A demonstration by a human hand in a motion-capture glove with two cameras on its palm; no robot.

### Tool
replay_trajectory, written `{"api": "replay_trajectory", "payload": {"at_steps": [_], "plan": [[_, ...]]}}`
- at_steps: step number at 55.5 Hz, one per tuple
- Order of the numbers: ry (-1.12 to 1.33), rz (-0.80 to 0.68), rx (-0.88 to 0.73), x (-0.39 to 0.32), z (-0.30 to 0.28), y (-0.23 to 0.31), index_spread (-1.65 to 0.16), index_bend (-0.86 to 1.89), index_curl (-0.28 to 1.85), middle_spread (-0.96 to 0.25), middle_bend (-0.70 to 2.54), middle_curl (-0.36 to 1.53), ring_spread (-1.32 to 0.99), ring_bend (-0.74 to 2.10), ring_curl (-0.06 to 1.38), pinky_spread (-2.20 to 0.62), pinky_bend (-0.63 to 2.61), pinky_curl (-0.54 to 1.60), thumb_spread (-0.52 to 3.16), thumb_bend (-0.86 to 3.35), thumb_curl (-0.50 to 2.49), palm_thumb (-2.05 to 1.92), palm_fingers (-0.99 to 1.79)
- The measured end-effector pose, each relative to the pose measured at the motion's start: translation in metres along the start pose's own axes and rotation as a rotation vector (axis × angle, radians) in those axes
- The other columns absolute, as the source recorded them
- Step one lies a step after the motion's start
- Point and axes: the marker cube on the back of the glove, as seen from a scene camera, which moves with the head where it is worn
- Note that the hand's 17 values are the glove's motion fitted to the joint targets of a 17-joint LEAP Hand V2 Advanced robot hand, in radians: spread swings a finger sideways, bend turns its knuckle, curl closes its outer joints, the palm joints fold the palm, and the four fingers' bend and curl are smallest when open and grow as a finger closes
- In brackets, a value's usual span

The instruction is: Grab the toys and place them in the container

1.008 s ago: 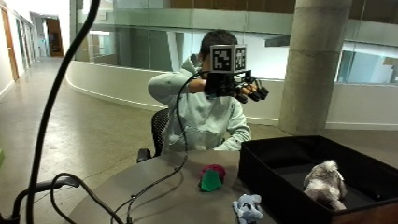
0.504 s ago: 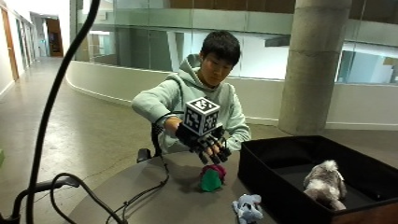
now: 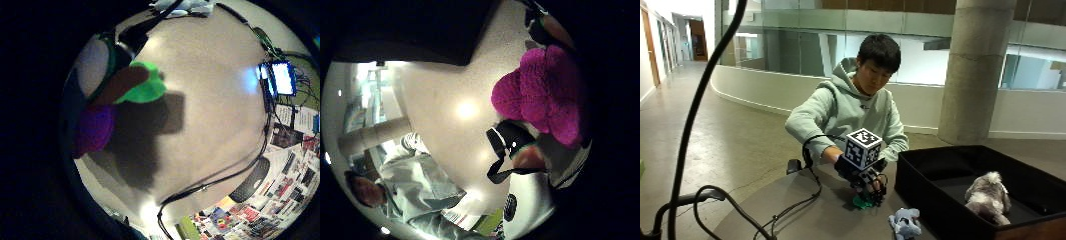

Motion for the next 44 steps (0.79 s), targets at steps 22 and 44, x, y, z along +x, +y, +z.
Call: {"api": "replay_trajectory", "payload": {"at_steps": [22, 44], "plan": [[-0.042, -0.002, 0.149, 0.004, 0.006, -0.012, -0.2, 0.14, 0.3, -0.16, 0.56, 0.56, -0.36, 0.96, 0.54, -0.28, 0.8, 0.39, 1.32, 0.09, 0.43, 0.52, 0.86], [-0.022, 0.028, 0.276, -0.003, -0.062, 0.003, -0.22, 0.69, 0.58, -0.22, 0.98, 0.8, -0.35, 1.19, 0.66, -0.4, 1.06, 0.56, 0.82, 0.0, 0.67, 0.56, 1.26]]}}
